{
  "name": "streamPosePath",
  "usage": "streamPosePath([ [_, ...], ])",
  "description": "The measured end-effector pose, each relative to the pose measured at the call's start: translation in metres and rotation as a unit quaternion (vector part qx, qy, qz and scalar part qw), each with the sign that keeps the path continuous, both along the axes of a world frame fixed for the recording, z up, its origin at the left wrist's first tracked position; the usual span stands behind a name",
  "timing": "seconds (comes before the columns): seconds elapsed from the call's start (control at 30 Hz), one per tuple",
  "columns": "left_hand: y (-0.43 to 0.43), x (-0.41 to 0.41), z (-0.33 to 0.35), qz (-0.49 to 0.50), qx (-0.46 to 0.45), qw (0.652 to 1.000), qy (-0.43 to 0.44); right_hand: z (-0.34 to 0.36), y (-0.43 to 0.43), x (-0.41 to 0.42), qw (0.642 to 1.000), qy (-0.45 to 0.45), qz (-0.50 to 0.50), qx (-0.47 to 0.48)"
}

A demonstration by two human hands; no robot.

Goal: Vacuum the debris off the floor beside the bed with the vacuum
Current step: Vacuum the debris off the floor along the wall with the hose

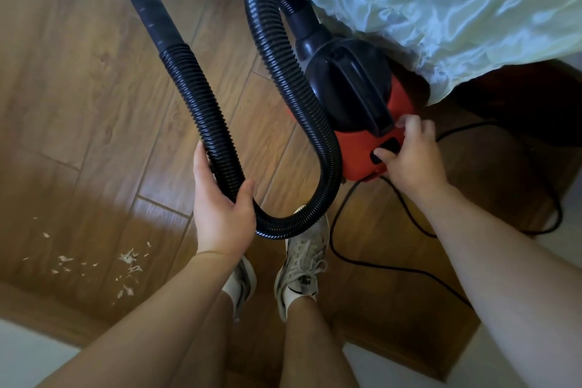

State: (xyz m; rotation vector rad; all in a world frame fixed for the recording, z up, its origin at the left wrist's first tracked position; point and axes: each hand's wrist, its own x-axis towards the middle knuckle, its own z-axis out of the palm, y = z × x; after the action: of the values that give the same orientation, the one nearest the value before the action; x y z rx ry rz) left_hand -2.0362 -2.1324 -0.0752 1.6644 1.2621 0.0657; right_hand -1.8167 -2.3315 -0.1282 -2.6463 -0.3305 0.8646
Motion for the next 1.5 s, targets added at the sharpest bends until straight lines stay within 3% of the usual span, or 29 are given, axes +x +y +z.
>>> streamPosePath([
  [0.43,0.015,-0.004,0.041,0.013,-0.012,1.0,0.005,0.063,0.011,-0.034,0.999,0.021,-0.028,0.021],
  [0.63,0.019,-0.006,0.066,0.012,-0.019,1.0,0.006,0.109,0.029,-0.048,0.997,-0.013,-0.042,0.062],
  [0.97,0.031,-0.023,0.101,0.038,-0.041,0.998,0.005,0.169,0.134,-0.053,0.988,-0.044,0.019,0.146],
  [1.5,0.069,-0.064,0.121,0.047,-0.115,0.99,-0.073,0.181,0.298,-0.124,0.968,0.035,0.161,0.188],
])
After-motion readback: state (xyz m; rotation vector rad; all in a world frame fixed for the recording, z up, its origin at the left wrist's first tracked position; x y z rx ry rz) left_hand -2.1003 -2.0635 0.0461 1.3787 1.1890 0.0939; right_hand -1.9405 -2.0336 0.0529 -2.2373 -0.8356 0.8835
